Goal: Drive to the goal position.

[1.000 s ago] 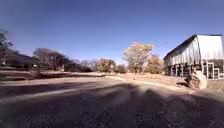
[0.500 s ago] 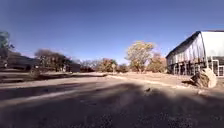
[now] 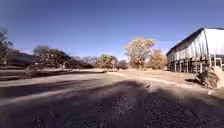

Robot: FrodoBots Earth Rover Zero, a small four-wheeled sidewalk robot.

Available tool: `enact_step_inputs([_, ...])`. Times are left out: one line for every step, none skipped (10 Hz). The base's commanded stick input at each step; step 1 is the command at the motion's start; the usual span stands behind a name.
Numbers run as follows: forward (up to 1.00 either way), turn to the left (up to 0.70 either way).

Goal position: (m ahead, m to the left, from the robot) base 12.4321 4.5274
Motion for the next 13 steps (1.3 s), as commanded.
enact_step_inputs([0.70, 0.00])
enact_step_inputs([0.70, 0.00])
enact_step_inputs([0.70, 0.00])
enact_step_inputs([0.70, 0.00])
enact_step_inputs([0.70, 0.00])
enact_step_inputs([0.70, 0.00])
enact_step_inputs([0.70, 0.00])
enact_step_inputs([0.70, 0.00])
enact_step_inputs([0.70, 0.00])
enact_step_inputs([0.70, 0.00])
enact_step_inputs([0.70, 0.00])
enact_step_inputs([0.70, 0.00])
enact_step_inputs([0.70, 0.00])
